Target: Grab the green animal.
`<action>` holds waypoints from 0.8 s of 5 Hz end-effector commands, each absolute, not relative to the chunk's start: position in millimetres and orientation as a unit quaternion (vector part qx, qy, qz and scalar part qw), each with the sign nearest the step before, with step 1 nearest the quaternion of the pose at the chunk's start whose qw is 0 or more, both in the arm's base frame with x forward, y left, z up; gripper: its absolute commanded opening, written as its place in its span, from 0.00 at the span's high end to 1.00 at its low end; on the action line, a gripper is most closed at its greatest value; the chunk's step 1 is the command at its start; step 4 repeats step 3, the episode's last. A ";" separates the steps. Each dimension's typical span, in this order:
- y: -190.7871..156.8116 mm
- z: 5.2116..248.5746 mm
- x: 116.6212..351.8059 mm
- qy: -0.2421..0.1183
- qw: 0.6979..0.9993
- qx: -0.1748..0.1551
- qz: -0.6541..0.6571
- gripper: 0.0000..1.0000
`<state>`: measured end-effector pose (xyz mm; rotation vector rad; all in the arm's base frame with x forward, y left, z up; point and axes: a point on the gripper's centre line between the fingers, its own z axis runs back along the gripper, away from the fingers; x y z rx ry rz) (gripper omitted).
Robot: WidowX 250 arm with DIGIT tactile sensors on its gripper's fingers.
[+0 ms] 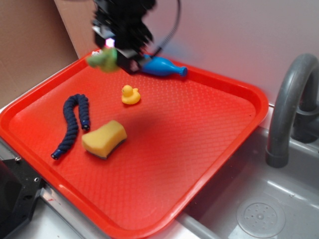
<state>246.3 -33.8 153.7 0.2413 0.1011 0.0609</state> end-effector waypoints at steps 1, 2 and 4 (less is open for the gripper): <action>-47.5 238.0 241.7 -0.048 0.998 0.050 0.007 1.00; -49.4 234.4 245.5 -0.062 0.996 0.065 0.009 1.00; -40.7 225.1 253.4 -0.065 0.994 0.086 0.033 1.00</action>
